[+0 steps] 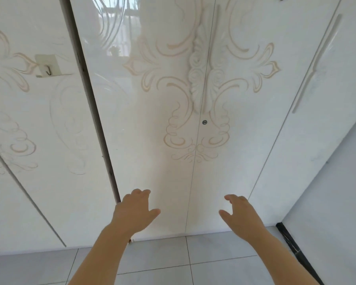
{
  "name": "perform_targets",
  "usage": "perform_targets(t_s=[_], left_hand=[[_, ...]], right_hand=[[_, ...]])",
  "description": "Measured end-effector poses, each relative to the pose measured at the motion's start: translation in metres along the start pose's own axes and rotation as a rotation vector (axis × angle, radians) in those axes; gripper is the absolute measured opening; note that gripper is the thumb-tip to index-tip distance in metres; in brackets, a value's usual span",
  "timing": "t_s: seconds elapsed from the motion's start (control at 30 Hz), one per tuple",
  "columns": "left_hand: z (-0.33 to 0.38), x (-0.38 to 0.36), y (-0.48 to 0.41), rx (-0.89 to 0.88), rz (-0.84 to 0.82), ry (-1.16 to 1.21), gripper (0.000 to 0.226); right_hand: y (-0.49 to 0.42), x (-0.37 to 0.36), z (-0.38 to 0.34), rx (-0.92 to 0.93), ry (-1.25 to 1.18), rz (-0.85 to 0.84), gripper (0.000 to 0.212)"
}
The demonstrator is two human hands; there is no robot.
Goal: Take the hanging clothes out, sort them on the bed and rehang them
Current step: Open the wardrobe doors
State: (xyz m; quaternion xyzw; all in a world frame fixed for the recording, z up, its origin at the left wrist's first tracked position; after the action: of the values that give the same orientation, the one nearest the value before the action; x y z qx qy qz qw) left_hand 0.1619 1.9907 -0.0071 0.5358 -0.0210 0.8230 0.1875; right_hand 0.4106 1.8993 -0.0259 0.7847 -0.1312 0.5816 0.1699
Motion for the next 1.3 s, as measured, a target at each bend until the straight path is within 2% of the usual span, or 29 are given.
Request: perform_targets(t_s=[0.17, 0.33, 0.8, 0.97, 1.17, 1.3], left_hand=[[0.017, 0.013, -0.060, -0.083, 0.001, -0.022, 0.062], [0.053, 0.031, -0.114, -0.158, 0.074, -0.041, 0.061], [0.161, 0.142, -0.208, -0.533, 0.487, -0.088, 0.062], [0.196, 0.186, -0.223, -0.744, 0.637, -0.087, 0.061], [0.229, 0.231, -0.245, -0.928, 0.854, -0.219, 0.066], [0.230, 0.238, -0.280, -0.981, 0.885, -0.302, 0.073]], right_hand=[[-0.051, 0.011, -0.008, -0.031, -0.001, 0.029, 0.049], [-0.106, 0.035, -0.006, -0.025, -0.013, 0.086, 0.050], [-0.223, 0.157, -0.023, 0.074, -0.039, 0.398, 0.050], [-0.249, 0.210, -0.045, 0.096, -0.007, 0.523, 0.053], [-0.266, 0.270, -0.085, 0.159, -0.081, 0.762, 0.061], [-0.282, 0.286, -0.106, 0.184, -0.165, 0.811, 0.063]])
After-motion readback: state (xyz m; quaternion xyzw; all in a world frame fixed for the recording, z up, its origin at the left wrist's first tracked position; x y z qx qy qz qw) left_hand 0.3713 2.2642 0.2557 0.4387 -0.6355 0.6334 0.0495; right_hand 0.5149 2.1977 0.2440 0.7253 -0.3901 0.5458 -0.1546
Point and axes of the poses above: each hand's wrist, its own y-axis away from the middle knuckle, its own x-axis out of the back of the hand, z = x × y, the point moved 5 cm from there along -y, towards the middle knuckle, and after that the axes turned 13 degrees about y, right-handed, at the moved point
